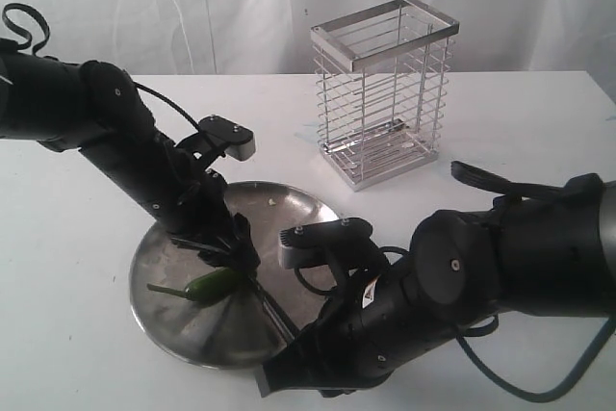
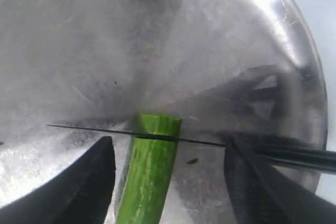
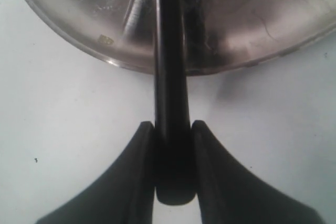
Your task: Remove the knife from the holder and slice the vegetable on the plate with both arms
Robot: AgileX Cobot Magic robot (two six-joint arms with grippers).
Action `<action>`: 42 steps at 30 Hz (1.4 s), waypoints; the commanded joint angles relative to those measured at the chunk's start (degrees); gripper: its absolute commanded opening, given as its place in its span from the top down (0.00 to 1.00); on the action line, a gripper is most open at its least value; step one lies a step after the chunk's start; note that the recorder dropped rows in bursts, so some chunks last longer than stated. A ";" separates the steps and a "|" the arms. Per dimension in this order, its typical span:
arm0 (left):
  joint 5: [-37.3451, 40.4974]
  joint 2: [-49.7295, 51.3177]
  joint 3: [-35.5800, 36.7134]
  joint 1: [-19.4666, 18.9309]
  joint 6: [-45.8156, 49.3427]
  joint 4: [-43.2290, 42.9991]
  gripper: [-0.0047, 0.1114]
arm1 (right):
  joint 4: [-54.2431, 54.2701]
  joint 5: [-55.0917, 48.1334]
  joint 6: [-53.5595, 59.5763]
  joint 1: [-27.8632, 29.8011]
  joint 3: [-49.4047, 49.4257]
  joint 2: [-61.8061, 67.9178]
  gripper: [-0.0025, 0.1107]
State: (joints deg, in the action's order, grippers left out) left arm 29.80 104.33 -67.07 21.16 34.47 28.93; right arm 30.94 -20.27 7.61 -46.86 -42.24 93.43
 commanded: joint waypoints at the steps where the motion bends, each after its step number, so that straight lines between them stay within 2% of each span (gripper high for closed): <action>1: 0.35 0.43 0.30 0.28 0.37 0.35 0.41 | 0.00 0.69 -0.13 -0.08 -0.40 0.16 0.97; 7: -2.98 1.18 0.30 0.80 0.49 0.54 0.41 | 0.00 0.43 0.14 -0.08 -0.40 0.16 0.97; 10: -3.18 5.71 0.42 2.36 2.78 0.39 0.41 | 0.00 0.43 0.14 -0.08 -0.40 0.16 0.97; 15: -2.43 9.13 0.42 3.24 0.12 -4.99 0.41 | 0.00 -0.45 0.12 -0.08 -0.50 0.16 0.97; 24: 0.22 1.05 0.42 2.67 -0.88 -6.32 0.41 | -0.81 0.04 0.12 -0.08 -0.50 0.16 0.97; 32: 8.38 -3.91 0.50 1.65 -3.86 -10.50 0.41 | -1.04 -0.09 0.12 -0.08 -0.50 0.16 0.97; 42: 0.52 -0.33 7.48 1.78 -3.65 -10.58 0.41 | -1.16 -1.55 0.12 -0.08 -0.50 0.16 0.97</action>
State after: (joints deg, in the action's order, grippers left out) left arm 31.29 102.92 -61.63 22.85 31.05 17.86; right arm 30.20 -20.91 7.61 -46.86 -42.21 94.14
